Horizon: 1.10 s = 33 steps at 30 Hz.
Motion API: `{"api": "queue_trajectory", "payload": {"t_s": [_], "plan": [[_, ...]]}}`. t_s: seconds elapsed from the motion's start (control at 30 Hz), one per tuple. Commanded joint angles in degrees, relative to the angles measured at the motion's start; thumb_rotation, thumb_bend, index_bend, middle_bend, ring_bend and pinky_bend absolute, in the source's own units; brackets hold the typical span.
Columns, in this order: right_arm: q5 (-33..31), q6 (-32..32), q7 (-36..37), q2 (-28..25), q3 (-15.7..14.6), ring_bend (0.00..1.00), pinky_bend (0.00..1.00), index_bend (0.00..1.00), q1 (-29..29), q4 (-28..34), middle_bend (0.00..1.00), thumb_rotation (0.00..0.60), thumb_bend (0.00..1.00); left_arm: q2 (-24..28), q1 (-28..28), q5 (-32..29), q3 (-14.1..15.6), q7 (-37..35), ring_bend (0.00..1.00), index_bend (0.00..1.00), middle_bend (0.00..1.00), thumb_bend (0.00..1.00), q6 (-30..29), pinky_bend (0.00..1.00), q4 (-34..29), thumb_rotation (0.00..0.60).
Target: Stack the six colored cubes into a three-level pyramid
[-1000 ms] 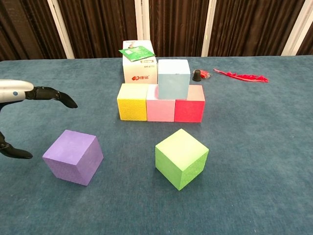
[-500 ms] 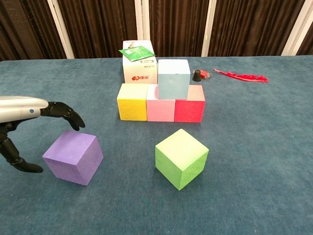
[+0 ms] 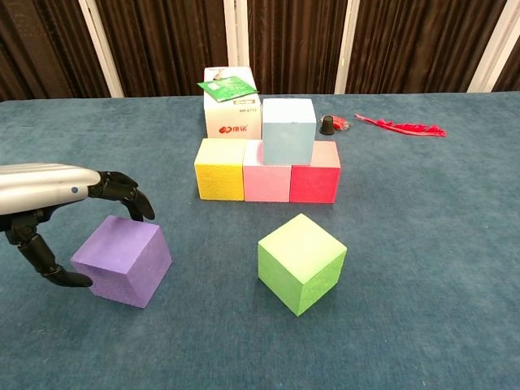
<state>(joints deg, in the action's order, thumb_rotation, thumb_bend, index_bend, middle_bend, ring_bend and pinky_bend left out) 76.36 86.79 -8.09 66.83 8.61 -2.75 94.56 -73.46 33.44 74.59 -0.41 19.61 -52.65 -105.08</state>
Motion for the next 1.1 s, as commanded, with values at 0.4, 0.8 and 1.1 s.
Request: {"api": "queue_trajectory", "payload": {"t_s": [0.4,0.8,1.1], "plan": [[-0.46,-0.53,0.02,-0.07,-0.04,0.0,0.0,0.0,-0.06,0.61,0.04,0.6,0.24,-0.81,0.53,-1.67,-0.28,2.06,0.0,0.32,0.34,0.34,-1.3,0.0,0.02,0.6],[-1.54,-1.05,-0.12,0.09,0.29,0.0,0.0,0.0,-0.22,0.53,0.04,0.6,0.24,8.43,4.65,-11.47,-5.64,4.07,0.0,0.35,0.35,0.41,0.57,0.0,-8.07,0.6],[-4.39,-2.73,-2.28,0.97,0.92,0.0,0.0,0.0,-1.0,-0.32,0.04,0.6,0.24,15.6,14.42,-30.71,-13.51,8.6,0.0,0.36,0.34,0.41,2.36,0.0,-11.68,0.6]]}}
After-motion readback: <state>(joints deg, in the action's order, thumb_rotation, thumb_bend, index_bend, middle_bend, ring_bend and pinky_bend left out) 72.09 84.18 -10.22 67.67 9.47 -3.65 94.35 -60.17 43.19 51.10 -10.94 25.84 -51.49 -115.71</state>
